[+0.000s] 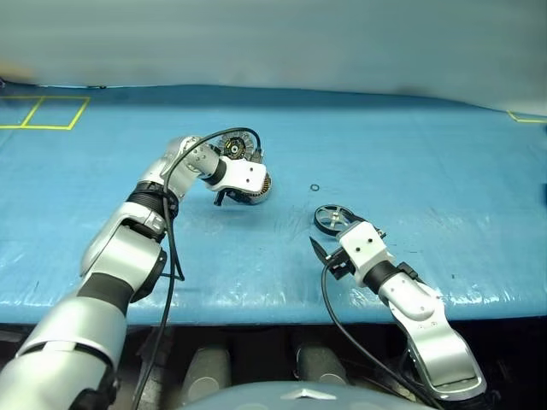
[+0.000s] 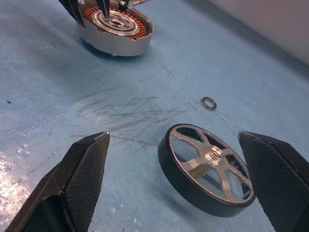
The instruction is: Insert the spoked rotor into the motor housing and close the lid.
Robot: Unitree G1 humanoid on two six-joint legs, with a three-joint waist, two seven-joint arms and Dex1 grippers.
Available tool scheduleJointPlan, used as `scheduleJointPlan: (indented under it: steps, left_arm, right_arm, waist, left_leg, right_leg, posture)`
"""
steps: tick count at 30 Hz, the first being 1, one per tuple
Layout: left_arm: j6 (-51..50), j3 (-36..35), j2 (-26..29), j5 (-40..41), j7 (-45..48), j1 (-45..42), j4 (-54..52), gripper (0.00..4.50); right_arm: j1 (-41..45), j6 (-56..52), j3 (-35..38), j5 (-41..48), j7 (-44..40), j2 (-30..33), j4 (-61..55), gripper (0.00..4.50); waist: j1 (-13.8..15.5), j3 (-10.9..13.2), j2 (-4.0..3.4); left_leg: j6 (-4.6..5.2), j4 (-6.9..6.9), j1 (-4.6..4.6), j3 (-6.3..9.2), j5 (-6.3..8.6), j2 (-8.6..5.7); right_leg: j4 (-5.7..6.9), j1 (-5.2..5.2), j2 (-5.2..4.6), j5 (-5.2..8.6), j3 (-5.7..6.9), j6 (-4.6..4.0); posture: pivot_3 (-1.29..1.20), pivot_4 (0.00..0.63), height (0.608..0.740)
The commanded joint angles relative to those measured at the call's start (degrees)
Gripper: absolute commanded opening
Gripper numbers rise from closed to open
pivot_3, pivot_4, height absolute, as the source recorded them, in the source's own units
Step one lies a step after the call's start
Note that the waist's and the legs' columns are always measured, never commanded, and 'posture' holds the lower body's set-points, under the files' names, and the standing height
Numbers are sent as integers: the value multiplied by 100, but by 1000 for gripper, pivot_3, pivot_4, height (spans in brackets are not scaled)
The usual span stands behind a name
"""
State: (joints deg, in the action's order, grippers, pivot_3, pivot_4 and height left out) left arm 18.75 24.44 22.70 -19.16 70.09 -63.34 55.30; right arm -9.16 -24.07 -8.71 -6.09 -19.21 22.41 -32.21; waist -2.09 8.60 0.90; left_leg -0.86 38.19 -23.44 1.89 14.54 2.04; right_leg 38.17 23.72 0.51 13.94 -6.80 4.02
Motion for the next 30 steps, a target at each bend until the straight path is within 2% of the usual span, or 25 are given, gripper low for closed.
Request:
scheduleJointPlan:
  steps: [1,3,5,10,16,25,28,30]
  left_arm:
    - [-44,-275,79,298,30,-98,-361,2287]
    - [15,-255,141,197,-207,-95,-438,2974]
    - [125,-190,231,206,-22,-64,-507,3559]
    - [475,188,454,-206,36,-147,-281,3559]
    - [478,187,262,-255,-121,-279,230,3559]
    - [1084,-49,136,-118,-381,-419,987,3559]
    - [1310,-255,134,-35,-872,-553,1189,3559]
    - [1367,-468,136,228,-588,-582,1230,3559]
  right_arm:
    - [46,140,18,5,-19,-9,-125,4500]
    - [45,146,19,3,-28,-11,-116,4500]
    - [48,157,15,-6,-34,-16,-100,4500]
    - [24,140,-11,-43,-47,-9,-148,4500]
    - [-35,119,2,-84,-54,24,-192,4500]
    - [-286,100,-210,-218,59,-86,-451,4500]
    - [-496,82,-175,-279,181,-149,-541,4500]
    - [-584,97,-156,-294,239,-205,-541,4500]
  waist:
    - [-1,0,0]
    - [0,1,0]
    - [-6,1,0]
    - [-4,1,0]
    - [9,1,0]
    - [-10,1,0]
    - [2,2,2]
    - [3,2,2]
  left_leg:
    - [0,0,0,0,0,0]
    - [0,0,-2,0,0,0]
    - [0,0,0,0,0,0]
    - [0,0,2,0,0,0]
    - [0,3,-2,0,0,-1]
    - [0,1,-1,0,0,0]
    - [0,2,-1,2,0,0]
    - [0,4,-3,1,0,-1]
  right_leg:
    - [0,0,0,0,0,0]
    - [0,1,0,0,0,0]
    - [0,0,0,0,-1,0]
    - [2,0,1,0,0,0]
    - [1,0,-1,0,1,0]
    - [2,2,1,0,0,0]
    - [2,1,1,0,1,0]
    - [2,1,-1,-1,1,1]
  posture:
    - [0,150,740]
    - [0,150,740]
    - [0,150,740]
    - [0,150,740]
    - [0,150,740]
    - [0,150,740]
    - [0,150,740]
    - [0,150,740]
